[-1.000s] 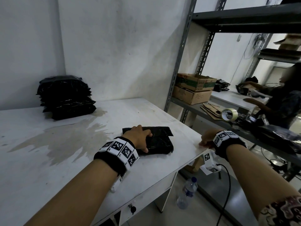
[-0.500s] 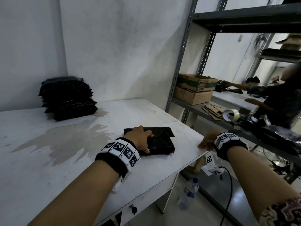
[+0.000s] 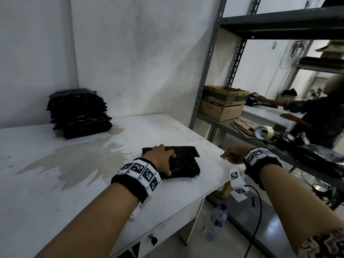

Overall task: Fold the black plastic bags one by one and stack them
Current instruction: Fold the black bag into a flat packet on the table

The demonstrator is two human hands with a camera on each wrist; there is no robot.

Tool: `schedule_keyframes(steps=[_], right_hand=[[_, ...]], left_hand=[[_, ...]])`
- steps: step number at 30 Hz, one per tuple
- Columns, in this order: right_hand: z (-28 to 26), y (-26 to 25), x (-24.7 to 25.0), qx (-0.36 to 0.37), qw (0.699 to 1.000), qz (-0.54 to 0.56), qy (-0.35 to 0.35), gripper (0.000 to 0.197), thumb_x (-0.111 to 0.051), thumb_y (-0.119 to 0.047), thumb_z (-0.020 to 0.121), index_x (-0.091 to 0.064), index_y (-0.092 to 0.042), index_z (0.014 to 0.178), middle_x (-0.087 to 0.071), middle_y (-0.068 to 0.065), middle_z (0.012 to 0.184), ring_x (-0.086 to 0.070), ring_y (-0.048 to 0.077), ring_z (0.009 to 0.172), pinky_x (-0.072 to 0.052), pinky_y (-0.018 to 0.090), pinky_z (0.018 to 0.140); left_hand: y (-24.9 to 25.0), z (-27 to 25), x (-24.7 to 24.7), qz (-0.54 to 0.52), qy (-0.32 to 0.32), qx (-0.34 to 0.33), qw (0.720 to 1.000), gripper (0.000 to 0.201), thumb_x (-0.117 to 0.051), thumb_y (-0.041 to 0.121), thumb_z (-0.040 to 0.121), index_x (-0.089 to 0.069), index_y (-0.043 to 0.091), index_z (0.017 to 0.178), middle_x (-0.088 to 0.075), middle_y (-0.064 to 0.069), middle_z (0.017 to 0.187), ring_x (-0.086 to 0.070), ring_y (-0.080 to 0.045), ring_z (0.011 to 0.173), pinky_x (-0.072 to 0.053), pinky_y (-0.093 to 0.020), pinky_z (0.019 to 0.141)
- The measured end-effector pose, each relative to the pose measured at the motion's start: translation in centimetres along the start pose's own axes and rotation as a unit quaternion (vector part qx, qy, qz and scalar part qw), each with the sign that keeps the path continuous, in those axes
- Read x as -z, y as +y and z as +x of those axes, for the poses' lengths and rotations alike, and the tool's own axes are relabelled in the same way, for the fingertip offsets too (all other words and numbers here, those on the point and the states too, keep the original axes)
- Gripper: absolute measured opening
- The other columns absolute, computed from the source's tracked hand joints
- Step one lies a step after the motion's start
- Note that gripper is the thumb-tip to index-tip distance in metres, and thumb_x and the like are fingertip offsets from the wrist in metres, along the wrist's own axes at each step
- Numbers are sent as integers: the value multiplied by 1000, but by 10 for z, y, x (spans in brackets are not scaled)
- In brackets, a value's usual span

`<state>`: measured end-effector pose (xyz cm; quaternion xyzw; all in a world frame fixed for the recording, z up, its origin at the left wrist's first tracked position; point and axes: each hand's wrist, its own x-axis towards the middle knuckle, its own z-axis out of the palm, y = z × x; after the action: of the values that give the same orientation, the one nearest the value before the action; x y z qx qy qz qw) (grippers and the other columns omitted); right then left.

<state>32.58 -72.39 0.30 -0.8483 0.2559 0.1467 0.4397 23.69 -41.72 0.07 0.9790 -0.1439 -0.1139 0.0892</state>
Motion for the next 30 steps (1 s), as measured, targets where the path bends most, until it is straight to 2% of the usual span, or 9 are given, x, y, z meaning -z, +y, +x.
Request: schedule_keyframes(steps=[4, 7, 9, 14, 19, 21, 23, 30], right_hand=[[-3, -30, -6, 50, 997, 62, 20, 32, -61, 5, 87, -47, -8, 61, -46, 9, 50, -39, 10, 30, -41, 16, 38], [-3, -42, -12, 59, 993, 103, 17, 39, -55, 4, 90, -42, -10, 56, -41, 6, 42, -39, 11, 28, -41, 16, 37], [0, -46, -16, 63, 988, 144, 4, 34, -51, 1, 92, -45, -7, 60, -45, 6, 41, -42, 11, 30, -44, 16, 38], [4, -51, -23, 85, 964, 247, -43, 32, -38, -5, 101, -47, -5, 70, -46, 3, 37, -37, 7, 29, -41, 15, 41], [4, -60, -27, 115, 944, 306, -41, 31, -42, -4, 100, -45, -8, 69, -47, 1, 36, -40, 7, 30, -36, 20, 48], [2, -66, -28, 126, 938, 321, -32, 28, -43, -6, 100, -49, -7, 72, -50, -1, 36, -43, 7, 34, -40, 19, 43], [2, -72, -29, 138, 933, 332, -16, 25, -44, -4, 99, -53, -4, 76, -54, -1, 38, -46, 5, 32, -43, 13, 38], [15, -88, -34, 154, 909, 388, -22, 24, -44, -1, 98, -52, -2, 75, -53, 1, 39, -43, 6, 40, -44, 12, 39]], left_hand=[[-1, -1, 0, -1, 3, -1, 1000, 73, -71, 35, 83, -32, 29, 144, -32, -10, 139, -29, -28, 133, -35, -43, 107], [-3, -1, -2, -1, 5, -2, 1000, 73, -71, 35, 83, -31, 30, 144, -31, -10, 139, -29, -28, 134, -35, -44, 108], [-4, -1, -2, -2, 6, -4, 1000, 73, -71, 35, 83, -32, 30, 144, -32, -10, 139, -29, -28, 134, -35, -44, 108], [-4, 2, -3, 0, 8, -9, 1000, 73, -72, 36, 82, -33, 30, 143, -32, -10, 140, -28, -28, 134, -35, -44, 108], [-4, 5, -3, 6, 8, -10, 1000, 73, -73, 35, 81, -34, 29, 143, -32, -10, 139, -29, -28, 134, -37, -44, 106], [-3, 6, -3, 11, 7, -11, 1000, 73, -72, 36, 81, -34, 29, 143, -32, -10, 140, -29, -28, 134, -37, -44, 105], [-3, 6, -3, 14, 6, -13, 1000, 73, -72, 36, 81, -33, 29, 143, -32, -10, 139, -29, -28, 134, -37, -44, 105], [-5, 7, -4, 16, 12, -22, 1000, 74, -72, 35, 81, -33, 29, 143, -32, -10, 139, -29, -27, 133, -38, -44, 105]])
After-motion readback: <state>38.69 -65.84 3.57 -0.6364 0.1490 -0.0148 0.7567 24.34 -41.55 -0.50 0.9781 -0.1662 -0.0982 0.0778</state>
